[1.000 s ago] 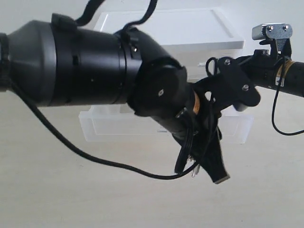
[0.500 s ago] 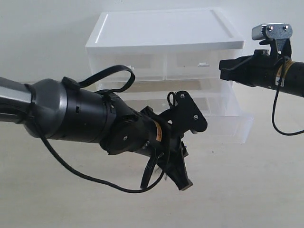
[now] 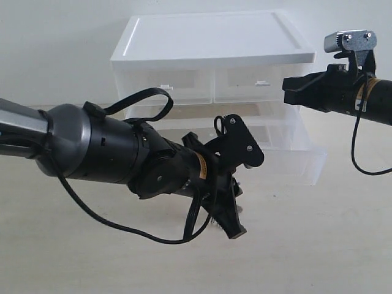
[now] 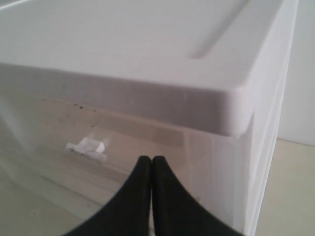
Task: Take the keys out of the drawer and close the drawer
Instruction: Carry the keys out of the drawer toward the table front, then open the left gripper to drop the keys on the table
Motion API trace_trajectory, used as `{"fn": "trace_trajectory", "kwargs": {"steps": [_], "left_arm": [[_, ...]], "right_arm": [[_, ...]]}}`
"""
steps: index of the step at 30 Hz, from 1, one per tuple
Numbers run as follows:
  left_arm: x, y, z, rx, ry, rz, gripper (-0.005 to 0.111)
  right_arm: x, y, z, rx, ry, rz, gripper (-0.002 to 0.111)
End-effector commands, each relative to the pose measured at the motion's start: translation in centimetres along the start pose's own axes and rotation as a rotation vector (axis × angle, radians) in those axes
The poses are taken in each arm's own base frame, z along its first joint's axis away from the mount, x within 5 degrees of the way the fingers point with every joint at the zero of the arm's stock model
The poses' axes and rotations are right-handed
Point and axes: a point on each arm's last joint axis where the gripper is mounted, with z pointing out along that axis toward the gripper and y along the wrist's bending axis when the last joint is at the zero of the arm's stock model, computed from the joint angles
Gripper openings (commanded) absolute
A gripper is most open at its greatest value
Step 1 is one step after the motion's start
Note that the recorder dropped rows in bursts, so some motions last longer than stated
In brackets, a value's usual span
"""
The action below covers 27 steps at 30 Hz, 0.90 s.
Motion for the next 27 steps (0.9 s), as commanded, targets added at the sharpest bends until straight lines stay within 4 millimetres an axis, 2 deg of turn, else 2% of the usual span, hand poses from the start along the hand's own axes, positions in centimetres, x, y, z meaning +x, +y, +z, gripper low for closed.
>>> {"fn": "trace_trajectory", "kwargs": {"steps": [1, 4, 7, 10, 14, 16, 22, 27], "left_arm": [[0.6, -0.1, 0.7, 0.004, 0.01, -0.002, 0.04], [0.6, -0.1, 0.7, 0.004, 0.01, -0.002, 0.055], [0.4, 0.0, 0.5, 0.001, 0.003, -0.01, 0.056], [0.1, 0.2, -0.1, -0.002, 0.0, -0.052, 0.045], [-0.6, 0.5, -1.3, -0.012, -0.015, -0.055, 0.015], [-0.9, 0.7, -1.7, -0.018, -0.029, -0.055, 0.005], [-1.1, 1.6, -2.1, -0.046, -0.071, -0.045, 0.004], [-0.4, 3.7, -1.6, -0.102, -0.126, -0.083, 0.004]], "right_arm": [[-0.3, -0.8, -0.1, 0.057, -0.015, 0.036, 0.0], [-0.3, -0.8, -0.1, 0.057, -0.015, 0.036, 0.0], [-0.3, -0.8, -0.1, 0.057, -0.015, 0.034, 0.0], [-0.3, -0.8, -0.1, 0.057, -0.015, 0.032, 0.0], [-0.3, -0.8, -0.1, 0.057, -0.015, 0.032, 0.0], [-0.3, -0.8, -0.1, 0.057, -0.015, 0.032, 0.0], [-0.3, -0.8, -0.1, 0.057, -0.015, 0.032, 0.0], [-0.3, -0.8, -0.1, 0.057, -0.015, 0.032, 0.0]]}}
